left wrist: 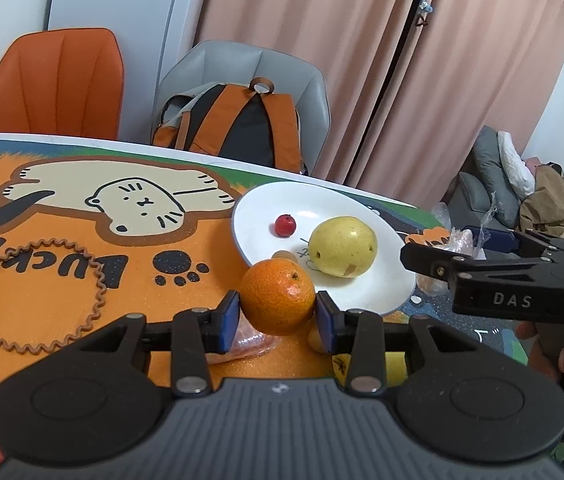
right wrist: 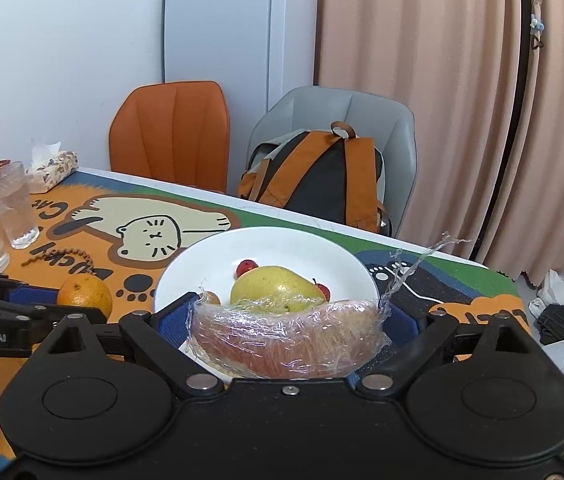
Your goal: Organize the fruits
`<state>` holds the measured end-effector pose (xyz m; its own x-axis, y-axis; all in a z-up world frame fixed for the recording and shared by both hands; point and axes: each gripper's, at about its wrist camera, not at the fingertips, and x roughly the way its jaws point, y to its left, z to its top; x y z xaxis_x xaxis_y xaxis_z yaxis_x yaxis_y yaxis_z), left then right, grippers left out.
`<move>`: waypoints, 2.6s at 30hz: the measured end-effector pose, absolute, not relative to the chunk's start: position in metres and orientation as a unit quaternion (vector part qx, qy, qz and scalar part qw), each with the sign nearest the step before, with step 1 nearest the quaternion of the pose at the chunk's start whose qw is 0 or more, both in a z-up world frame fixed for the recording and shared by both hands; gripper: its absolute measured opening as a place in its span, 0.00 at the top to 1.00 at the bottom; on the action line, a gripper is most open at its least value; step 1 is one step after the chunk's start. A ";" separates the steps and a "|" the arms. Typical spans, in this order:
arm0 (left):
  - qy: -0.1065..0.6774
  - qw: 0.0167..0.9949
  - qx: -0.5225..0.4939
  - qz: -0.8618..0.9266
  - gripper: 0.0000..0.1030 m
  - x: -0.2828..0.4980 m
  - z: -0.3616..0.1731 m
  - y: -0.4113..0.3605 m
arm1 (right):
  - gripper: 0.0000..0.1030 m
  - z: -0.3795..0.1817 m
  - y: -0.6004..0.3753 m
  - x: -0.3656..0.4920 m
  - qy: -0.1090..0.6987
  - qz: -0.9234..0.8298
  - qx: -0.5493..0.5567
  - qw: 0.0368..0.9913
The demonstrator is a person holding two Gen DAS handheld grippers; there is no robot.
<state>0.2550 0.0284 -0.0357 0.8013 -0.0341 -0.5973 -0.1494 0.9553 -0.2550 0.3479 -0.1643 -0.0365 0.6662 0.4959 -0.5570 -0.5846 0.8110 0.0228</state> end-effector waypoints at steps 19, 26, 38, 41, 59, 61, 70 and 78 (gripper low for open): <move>0.324 0.934 -0.150 0.027 0.62 0.282 -0.043 0.026 | 0.01 -0.041 -0.176 0.354 0.273 0.291 -0.057 0.915; 0.333 0.931 -0.148 0.011 0.62 0.296 -0.045 0.015 | 0.00 -0.039 -0.198 0.342 0.278 0.281 -0.041 0.918; 0.335 0.932 -0.140 -0.001 0.58 0.314 -0.050 -0.002 | 0.00 -0.041 -0.215 0.328 0.281 0.270 -0.033 0.921; 0.343 0.928 -0.147 0.009 0.56 0.316 -0.050 0.002 | 0.00 -0.042 -0.218 0.326 0.281 0.268 -0.030 0.921; 0.339 0.927 -0.155 0.043 0.45 0.273 -0.036 0.016 | 0.00 -0.043 -0.213 0.309 0.294 0.287 -0.006 0.912; 0.339 0.927 -0.156 0.044 0.42 0.268 -0.034 0.017 | 0.00 -0.041 -0.212 0.305 0.294 0.288 -0.006 0.912; 0.337 0.926 -0.161 0.056 0.26 0.249 -0.029 0.024 | 0.00 -0.034 -0.207 0.292 0.295 0.293 -0.009 0.909; 0.334 0.926 -0.164 0.069 0.19 0.229 -0.025 0.031 | 0.00 -0.029 -0.204 0.282 0.306 0.294 0.001 0.906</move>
